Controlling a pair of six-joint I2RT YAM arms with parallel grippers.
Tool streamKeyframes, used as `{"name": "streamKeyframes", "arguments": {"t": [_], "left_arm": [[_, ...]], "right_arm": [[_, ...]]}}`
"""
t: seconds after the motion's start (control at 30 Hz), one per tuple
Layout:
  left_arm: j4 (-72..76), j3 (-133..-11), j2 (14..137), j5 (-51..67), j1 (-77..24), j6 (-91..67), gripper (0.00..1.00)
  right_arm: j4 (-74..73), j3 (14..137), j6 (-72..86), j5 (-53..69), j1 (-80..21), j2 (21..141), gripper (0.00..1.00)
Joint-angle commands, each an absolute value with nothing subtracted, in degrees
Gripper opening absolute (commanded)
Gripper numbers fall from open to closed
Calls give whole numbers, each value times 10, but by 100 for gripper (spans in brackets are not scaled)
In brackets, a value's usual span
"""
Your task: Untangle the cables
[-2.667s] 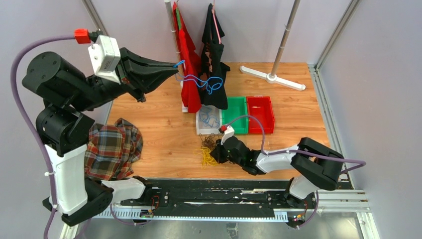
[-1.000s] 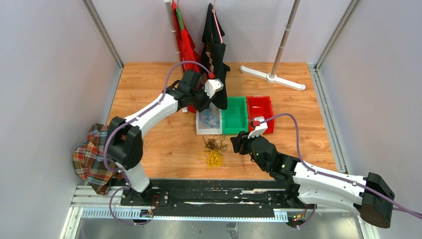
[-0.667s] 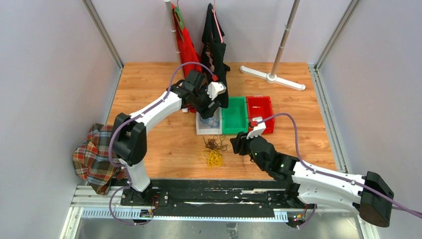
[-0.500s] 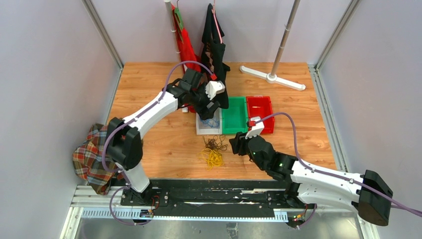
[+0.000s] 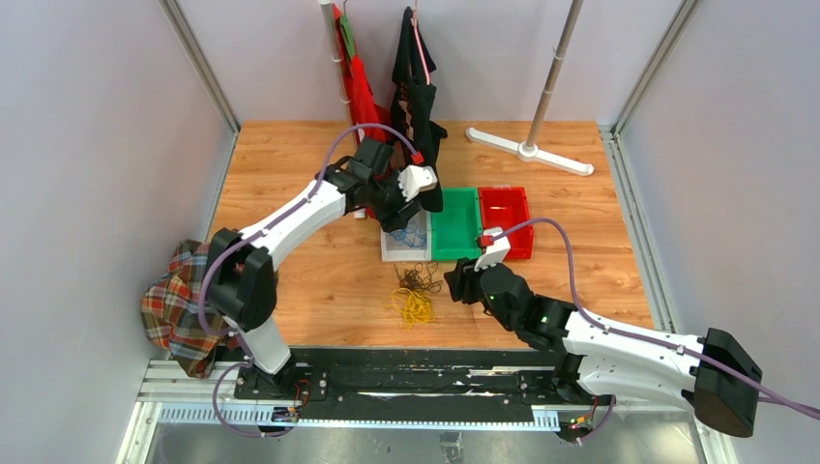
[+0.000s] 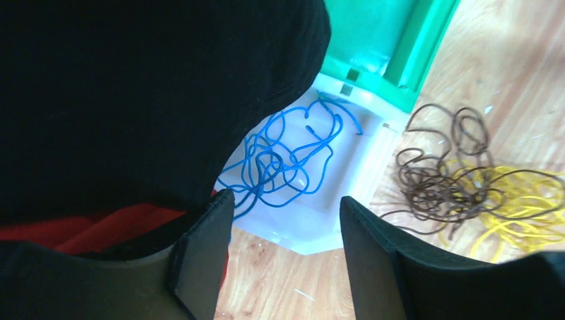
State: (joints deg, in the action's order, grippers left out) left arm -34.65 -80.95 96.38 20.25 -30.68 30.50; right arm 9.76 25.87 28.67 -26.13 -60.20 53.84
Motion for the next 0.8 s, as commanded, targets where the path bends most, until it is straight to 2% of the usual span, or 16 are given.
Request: {"name": "streamKeyframes", "arguments": {"t": [0.0,0.07,0.2,0.27,0.47,0.63,0.7,0.77], "left_arm": [[-334,-807,1015,157,-312,358,60],[-320,-810,1029,143,-313,361,52],[-268,-804,1047,140,-314,339,17],[-247,-800,1055,155,-316,317,5],[-212,-792,1089,194,-324,255,2],[-184,-769,1105,145,-326,272,1],[-176,-769,1108,106,-326,275,6],[-187,-775,1106,94,-327,287,19]], "right_arm": [[89,279,277,-271,-599,530,47],[90,279,275,-273,-599,531,46],[93,283,269,-274,-598,540,43],[93,286,267,-274,-598,544,42],[92,288,265,-269,-595,553,42],[86,290,264,-267,-594,553,41],[86,291,263,-266,-593,554,41],[86,295,262,-265,-592,556,41]]}}
